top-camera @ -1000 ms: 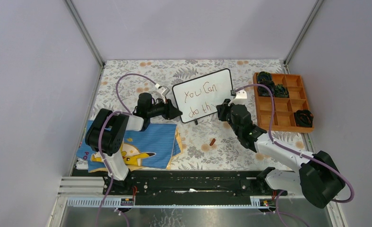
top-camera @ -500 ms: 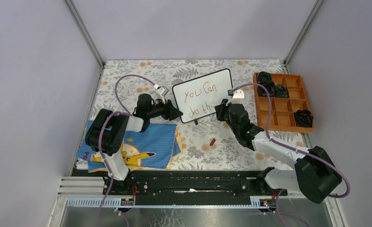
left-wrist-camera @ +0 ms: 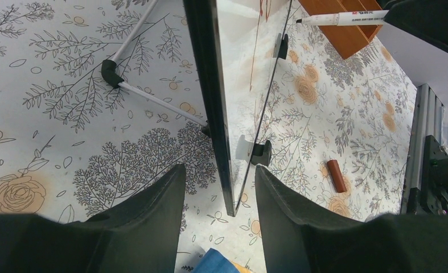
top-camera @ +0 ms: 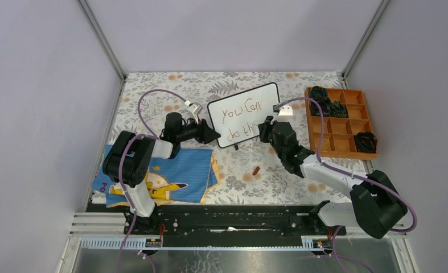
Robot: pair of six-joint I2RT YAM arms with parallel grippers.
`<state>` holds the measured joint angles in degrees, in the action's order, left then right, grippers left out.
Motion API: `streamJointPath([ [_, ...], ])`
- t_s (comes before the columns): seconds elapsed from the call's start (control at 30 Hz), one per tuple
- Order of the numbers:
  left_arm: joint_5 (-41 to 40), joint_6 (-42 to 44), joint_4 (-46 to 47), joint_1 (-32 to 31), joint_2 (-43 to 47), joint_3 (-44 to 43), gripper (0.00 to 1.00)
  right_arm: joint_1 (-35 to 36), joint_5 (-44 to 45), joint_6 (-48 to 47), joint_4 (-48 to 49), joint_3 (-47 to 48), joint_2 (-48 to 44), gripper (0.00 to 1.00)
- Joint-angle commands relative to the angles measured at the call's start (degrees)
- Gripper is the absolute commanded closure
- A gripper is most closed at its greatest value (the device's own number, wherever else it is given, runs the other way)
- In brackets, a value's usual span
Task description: Write a sentence on the whiteboard
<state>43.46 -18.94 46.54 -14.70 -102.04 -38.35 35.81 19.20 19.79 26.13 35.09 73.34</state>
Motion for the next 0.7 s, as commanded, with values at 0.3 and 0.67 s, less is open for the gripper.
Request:
streamJointPath([
  [0.3,-1.1,0.75,2.38,-0.24,0.63,0.52,0.45,-0.39,3.49,0.33,4.0,2.96,2.45,1.0],
  [0.67,-1.37,1.0,2.04,-0.24,0.63,0.49,0.45,-0.39,4.47,0.25,4.35,3.51,3.42,1.0],
])
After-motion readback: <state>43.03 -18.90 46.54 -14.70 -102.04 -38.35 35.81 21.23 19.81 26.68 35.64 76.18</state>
